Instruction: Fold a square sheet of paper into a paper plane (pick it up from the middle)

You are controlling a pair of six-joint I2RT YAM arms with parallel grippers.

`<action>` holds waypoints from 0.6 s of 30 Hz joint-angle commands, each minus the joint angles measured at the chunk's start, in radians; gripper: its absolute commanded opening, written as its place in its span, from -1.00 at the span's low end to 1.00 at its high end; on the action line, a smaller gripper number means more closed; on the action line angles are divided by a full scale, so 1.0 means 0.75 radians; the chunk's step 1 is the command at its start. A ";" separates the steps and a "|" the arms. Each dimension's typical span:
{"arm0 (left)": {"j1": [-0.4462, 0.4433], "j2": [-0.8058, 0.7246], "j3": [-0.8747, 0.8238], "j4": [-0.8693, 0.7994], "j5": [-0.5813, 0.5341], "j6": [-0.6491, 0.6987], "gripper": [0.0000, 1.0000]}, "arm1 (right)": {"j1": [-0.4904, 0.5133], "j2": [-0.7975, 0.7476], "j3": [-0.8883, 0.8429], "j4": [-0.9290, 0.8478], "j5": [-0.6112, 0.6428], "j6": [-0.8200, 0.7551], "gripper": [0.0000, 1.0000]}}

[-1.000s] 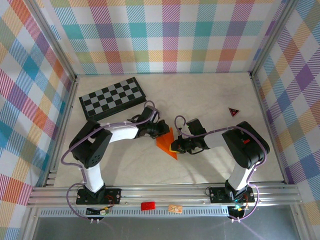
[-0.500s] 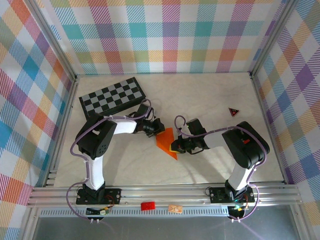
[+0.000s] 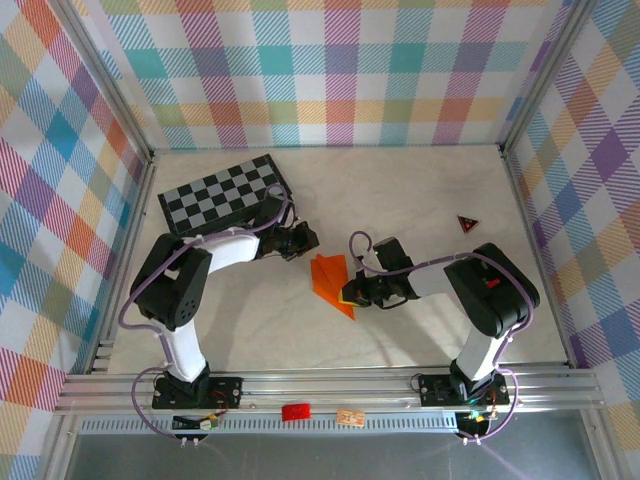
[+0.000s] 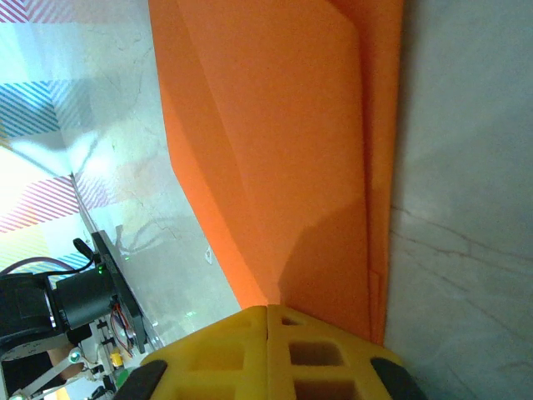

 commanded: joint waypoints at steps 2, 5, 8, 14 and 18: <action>-0.106 -0.063 -0.068 0.045 -0.012 -0.027 -0.77 | -0.005 0.067 -0.052 -0.219 0.097 0.009 -1.00; -0.172 -0.031 -0.101 0.085 0.013 -0.034 -0.77 | -0.004 0.065 -0.051 -0.221 0.099 0.011 -1.00; -0.217 0.024 -0.116 0.110 0.019 -0.038 -0.78 | -0.006 0.064 -0.047 -0.226 0.098 0.011 -1.00; -0.229 0.122 -0.120 0.075 -0.052 -0.014 -0.81 | -0.007 0.053 -0.036 -0.221 0.085 0.023 -1.00; -0.229 0.179 -0.116 0.041 -0.079 0.016 -0.83 | -0.007 0.003 -0.009 -0.207 0.056 0.060 -1.00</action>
